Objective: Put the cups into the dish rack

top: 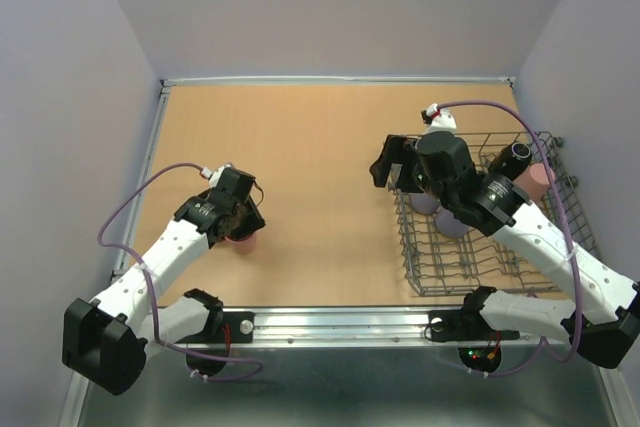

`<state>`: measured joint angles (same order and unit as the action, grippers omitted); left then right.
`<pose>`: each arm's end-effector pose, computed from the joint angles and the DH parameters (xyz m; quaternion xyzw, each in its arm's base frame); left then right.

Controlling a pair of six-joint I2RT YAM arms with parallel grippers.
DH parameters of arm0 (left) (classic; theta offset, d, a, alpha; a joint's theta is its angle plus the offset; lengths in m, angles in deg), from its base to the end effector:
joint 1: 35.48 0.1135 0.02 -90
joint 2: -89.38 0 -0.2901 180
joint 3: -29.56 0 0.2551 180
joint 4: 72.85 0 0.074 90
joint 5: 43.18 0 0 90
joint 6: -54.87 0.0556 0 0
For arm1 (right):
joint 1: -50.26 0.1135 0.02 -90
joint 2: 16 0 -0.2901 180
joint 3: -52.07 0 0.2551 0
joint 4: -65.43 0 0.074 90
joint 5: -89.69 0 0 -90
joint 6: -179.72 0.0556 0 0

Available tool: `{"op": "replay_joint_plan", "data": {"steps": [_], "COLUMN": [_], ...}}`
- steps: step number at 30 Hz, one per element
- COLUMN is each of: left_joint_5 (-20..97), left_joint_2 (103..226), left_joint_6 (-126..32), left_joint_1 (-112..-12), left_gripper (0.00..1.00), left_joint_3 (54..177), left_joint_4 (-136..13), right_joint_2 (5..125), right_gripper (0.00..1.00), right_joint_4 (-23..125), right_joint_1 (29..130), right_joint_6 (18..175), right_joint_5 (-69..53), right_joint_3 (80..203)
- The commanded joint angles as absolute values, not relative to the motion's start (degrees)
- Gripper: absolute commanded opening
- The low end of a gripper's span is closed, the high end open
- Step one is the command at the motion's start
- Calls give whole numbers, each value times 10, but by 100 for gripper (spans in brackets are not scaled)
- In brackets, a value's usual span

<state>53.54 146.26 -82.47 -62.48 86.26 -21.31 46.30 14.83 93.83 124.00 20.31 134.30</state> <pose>0.1782 -0.0835 0.2542 -0.1854 0.9249 -0.1536 0.2943 0.1826 0.1467 0.3930 0.0191 0.8593 0.1850 0.4765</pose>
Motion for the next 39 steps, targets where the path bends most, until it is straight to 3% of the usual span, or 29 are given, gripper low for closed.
{"op": "replay_joint_plan", "data": {"steps": [1, 7, 14, 24, 29, 39], "left_joint_5": [531, 514, 453, 228, 145, 111], "left_joint_2": [1478, 1504, 1531, 1571, 1577, 1575], "left_joint_6": [-810, -793, -763, -807, -898, -1024], "left_joint_1": [-627, -627, -627, -627, -629, -640], "left_gripper": [36, 0, 0, 0, 0, 0], "left_joint_3": [857, 868, 945, 1105, 1092, 1043], "left_joint_4": [-253, -270, -313, -574, -726, -933], "right_joint_2": [445, 431, 406, 374, 416, 452], "right_gripper": [100, 100, 100, 100, 100, 100], "right_joint_4": [144, 130, 123, 231, 264, 332], "right_joint_1": [939, 939, 939, 939, 939, 939], "right_joint_6": [1243, 1251, 1275, 1323, 1332, 1332], "right_joint_5": [223, 237, 236, 137, 112, 122], "right_joint_3": [1344, 1345, 1347, 1347, 1373, 1418]}}
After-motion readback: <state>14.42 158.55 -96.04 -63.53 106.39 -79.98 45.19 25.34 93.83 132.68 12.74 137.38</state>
